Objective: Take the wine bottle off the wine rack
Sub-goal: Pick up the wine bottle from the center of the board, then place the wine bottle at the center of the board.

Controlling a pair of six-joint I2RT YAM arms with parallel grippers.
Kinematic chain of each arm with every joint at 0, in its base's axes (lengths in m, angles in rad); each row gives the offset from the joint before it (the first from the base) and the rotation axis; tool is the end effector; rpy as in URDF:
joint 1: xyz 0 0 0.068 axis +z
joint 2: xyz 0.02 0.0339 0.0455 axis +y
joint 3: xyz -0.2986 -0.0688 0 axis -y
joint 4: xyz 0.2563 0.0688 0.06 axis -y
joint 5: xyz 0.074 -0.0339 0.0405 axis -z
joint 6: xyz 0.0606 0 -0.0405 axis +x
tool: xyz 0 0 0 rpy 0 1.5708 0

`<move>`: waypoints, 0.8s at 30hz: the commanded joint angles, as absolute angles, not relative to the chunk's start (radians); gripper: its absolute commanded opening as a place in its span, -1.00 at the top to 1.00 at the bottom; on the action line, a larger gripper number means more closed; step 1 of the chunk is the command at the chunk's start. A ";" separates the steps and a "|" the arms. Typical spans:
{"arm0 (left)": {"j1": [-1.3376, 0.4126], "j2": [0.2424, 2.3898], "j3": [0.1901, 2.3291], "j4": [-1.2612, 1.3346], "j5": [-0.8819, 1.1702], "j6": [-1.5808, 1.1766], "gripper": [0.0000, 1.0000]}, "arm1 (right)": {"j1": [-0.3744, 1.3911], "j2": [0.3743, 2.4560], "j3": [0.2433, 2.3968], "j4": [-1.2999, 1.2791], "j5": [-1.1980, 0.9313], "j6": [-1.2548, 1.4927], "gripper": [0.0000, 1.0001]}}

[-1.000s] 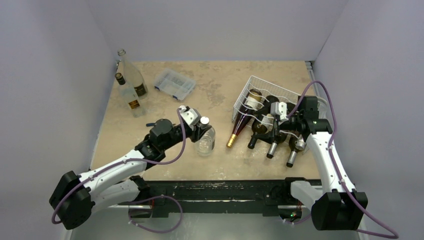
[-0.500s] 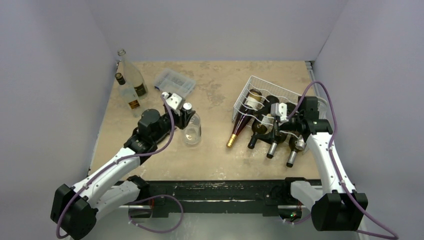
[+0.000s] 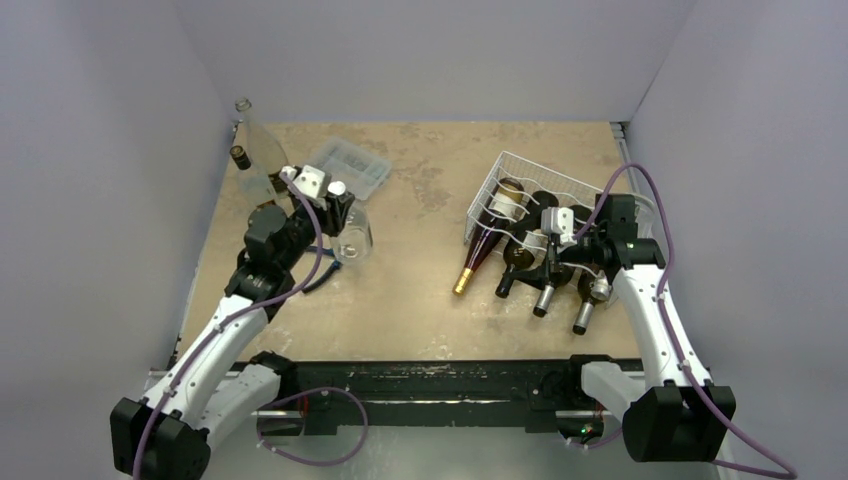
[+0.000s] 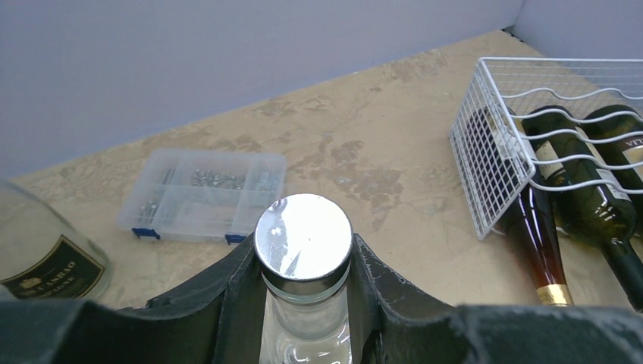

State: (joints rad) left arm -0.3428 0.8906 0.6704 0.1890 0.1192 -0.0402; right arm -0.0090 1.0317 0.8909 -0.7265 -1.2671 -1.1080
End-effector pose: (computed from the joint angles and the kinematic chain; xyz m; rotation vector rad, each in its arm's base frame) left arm 0.2137 -0.0839 0.3440 0.3353 1.5805 -0.3921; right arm 0.1890 0.0561 0.3229 -1.3585 1.2860 0.7739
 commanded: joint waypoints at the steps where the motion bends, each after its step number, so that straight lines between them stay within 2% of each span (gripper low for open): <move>1: -0.272 0.802 0.761 0.365 0.130 -0.024 1.00 | -0.016 1.019 0.901 -0.743 -1.284 -1.129 -0.98; 10: -0.142 0.794 0.754 0.385 0.114 -0.058 1.00 | -0.016 1.021 0.903 -0.748 -1.283 -1.135 -0.98; 24: -0.056 0.990 0.842 0.551 0.180 -0.044 1.00 | -0.016 1.024 0.904 -0.757 -1.281 -1.144 -0.98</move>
